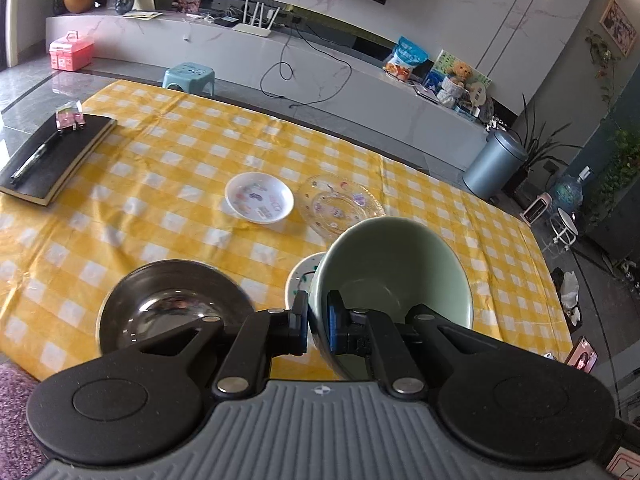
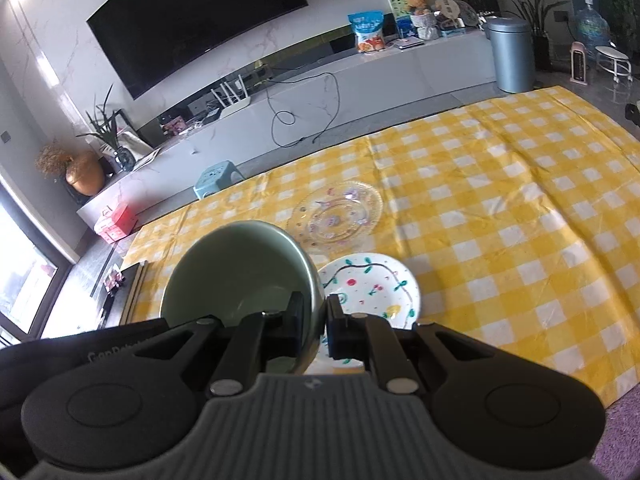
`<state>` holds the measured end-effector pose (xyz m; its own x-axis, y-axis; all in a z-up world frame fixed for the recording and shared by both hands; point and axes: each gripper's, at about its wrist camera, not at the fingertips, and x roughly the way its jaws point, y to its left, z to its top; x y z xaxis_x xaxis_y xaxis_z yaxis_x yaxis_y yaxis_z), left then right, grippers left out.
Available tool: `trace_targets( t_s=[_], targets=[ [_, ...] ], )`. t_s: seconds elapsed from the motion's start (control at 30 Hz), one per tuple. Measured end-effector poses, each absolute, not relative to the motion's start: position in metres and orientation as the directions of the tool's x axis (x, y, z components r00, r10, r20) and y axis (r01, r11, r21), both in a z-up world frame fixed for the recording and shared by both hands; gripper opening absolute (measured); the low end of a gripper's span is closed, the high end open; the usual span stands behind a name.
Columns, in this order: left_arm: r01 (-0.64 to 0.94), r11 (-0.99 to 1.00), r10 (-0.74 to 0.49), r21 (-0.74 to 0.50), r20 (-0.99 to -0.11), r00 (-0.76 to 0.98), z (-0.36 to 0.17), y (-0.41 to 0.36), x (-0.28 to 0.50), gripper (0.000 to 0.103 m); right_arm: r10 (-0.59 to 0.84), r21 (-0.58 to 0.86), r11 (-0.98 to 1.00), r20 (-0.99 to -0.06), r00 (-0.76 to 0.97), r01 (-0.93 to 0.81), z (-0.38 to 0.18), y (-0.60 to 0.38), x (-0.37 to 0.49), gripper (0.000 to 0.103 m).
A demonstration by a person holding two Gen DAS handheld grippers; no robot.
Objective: Organize plates and bowls
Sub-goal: 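Carry the green bowl with both grippers over the stacked steel bowls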
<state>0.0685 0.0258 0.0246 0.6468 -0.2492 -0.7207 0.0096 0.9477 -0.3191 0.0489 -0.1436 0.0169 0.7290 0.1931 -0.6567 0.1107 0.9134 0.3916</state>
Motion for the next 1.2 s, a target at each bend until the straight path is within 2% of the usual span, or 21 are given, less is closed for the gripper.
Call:
trace_targets(
  t_s=[0.2, 0.4, 0.8, 1.2],
  targets=[
    [-0.067, 0.947, -0.201, -0.315, -0.74, 0.642, 0.03, 0.074, 0.059, 0.01, 0.276, 0.387, 0.922, -0.674, 0.685, 0.01, 0.022, -0.099, 0.05, 0.009],
    [-0.099, 0.952, -0.179, -0.289, -0.79, 0.587, 0.022, 0.105, 0.062, 0.009, 0.321, 0.359, 0.931, -0.735, 0.597, -0.059, 0.014, -0.062, 0.058, 0.009],
    [-0.07, 0.96, -0.221, -0.27, -0.89, 0.399, -0.002, 0.128, 0.089, 0.01, 0.345, 0.325, 0.938, -0.846, 0.406, -0.12, -0.011, -0.042, 0.094, 0.009],
    [-0.003, 0.979, -0.195, -0.203, -0.948, 0.25, -0.018, 0.122, 0.118, 0.011, 0.338, 0.302, 0.939, -0.898, 0.282, -0.164, -0.028, -0.034, 0.127, 0.007]
  ],
)
